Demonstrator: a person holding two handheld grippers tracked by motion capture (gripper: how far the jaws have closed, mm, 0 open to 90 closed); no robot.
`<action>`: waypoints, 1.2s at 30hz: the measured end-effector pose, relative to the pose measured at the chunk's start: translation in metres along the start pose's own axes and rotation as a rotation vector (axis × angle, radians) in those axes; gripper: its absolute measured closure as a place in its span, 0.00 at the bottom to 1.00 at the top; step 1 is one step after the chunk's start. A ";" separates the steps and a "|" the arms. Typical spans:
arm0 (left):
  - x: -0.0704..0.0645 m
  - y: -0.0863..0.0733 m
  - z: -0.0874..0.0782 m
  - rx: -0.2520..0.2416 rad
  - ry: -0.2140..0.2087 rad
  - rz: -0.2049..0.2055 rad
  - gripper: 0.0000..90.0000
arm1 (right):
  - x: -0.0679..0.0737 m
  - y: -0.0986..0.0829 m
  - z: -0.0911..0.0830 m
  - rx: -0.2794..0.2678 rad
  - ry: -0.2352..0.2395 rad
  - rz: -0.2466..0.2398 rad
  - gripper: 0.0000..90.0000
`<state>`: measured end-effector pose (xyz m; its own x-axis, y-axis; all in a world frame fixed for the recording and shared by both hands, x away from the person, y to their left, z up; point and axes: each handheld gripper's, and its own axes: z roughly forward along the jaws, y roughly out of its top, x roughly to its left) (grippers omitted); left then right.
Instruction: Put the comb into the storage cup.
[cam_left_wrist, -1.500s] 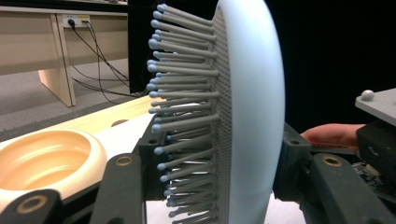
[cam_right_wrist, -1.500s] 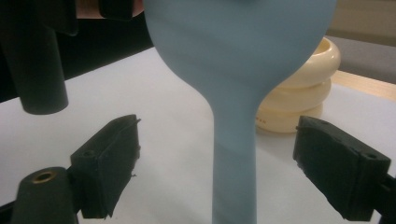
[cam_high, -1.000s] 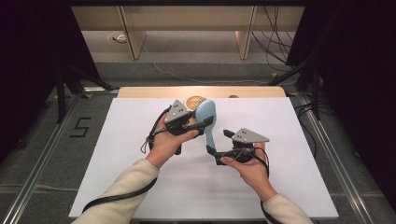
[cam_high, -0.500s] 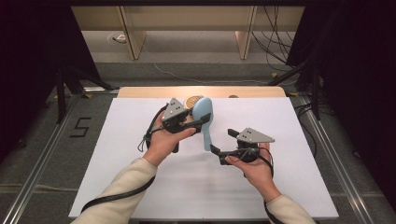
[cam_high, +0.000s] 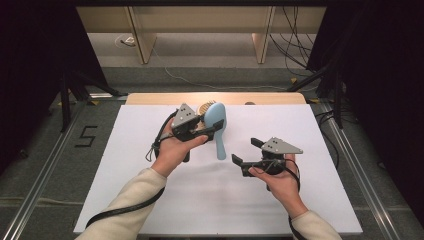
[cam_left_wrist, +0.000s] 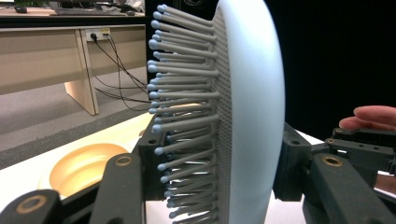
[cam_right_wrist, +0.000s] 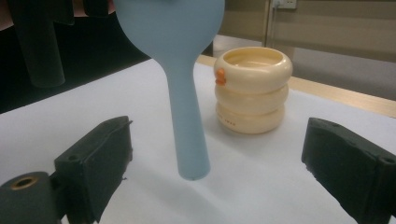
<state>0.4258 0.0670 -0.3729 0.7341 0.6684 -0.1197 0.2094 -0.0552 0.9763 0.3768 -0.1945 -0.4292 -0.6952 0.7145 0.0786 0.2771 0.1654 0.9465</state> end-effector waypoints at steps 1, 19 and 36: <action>0.000 0.000 0.000 0.001 0.001 0.002 0.55 | 0.000 0.000 -0.001 -0.002 0.000 -0.001 0.11; 0.003 0.002 -0.001 0.000 -0.018 -0.011 0.55 | -0.015 -0.008 -0.028 -0.006 -0.040 0.005 0.12; 0.003 0.009 0.002 0.011 -0.022 0.014 0.55 | -0.033 -0.027 -0.067 -0.012 -0.114 0.036 0.12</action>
<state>0.4318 0.0669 -0.3646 0.7511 0.6510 -0.1100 0.2059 -0.0726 0.9759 0.3472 -0.2679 -0.4366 -0.6048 0.7927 0.0767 0.2919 0.1310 0.9474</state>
